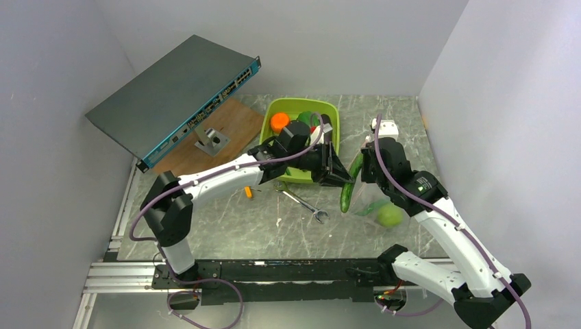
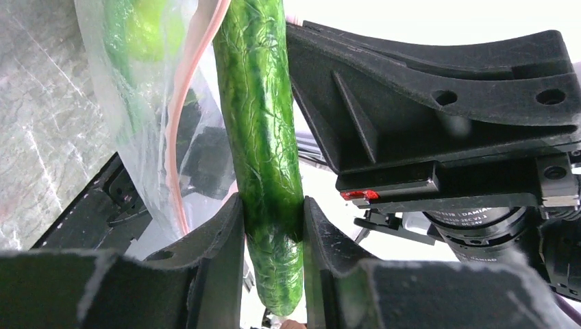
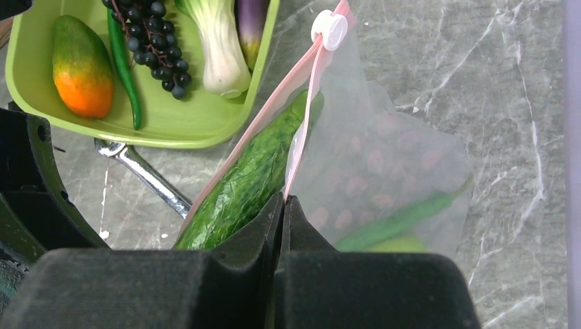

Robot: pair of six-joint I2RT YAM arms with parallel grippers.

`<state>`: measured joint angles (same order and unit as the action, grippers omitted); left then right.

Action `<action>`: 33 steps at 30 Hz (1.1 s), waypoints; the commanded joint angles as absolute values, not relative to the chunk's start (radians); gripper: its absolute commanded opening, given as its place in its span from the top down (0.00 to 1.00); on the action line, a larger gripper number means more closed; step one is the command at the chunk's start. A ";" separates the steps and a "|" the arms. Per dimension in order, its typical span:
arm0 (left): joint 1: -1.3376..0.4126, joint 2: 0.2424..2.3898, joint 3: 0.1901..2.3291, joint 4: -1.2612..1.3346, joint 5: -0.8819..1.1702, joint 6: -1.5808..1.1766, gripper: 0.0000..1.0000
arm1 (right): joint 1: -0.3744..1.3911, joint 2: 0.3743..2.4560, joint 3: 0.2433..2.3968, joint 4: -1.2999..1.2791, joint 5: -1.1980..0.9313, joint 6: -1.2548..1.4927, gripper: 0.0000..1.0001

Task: Place the food in the zip-top bag and seal the zipper
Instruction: Place the fake vegetable in the zipper food storage bag.

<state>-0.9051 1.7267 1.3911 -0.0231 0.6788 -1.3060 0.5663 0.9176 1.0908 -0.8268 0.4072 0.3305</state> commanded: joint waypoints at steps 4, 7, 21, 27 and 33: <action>-0.930 1.799 1.524 -0.061 0.675 -1.224 0.84 | 0.573 0.906 1.123 -0.806 0.402 0.327 1.00; -0.930 1.881 1.639 -0.176 0.699 -1.116 0.84 | 0.573 0.906 1.123 -0.807 0.398 0.326 1.00; -0.930 1.946 1.778 -0.455 0.620 -0.863 0.55 | 0.580 0.902 1.123 -0.806 0.396 0.321 1.00; -0.930 1.930 1.794 -0.435 0.622 -0.859 0.28 | 0.581 0.904 1.122 -0.810 0.407 0.327 1.00; -0.926 1.794 1.683 -0.416 0.585 -0.817 0.27 | 0.580 0.938 1.136 -0.822 0.411 0.340 1.00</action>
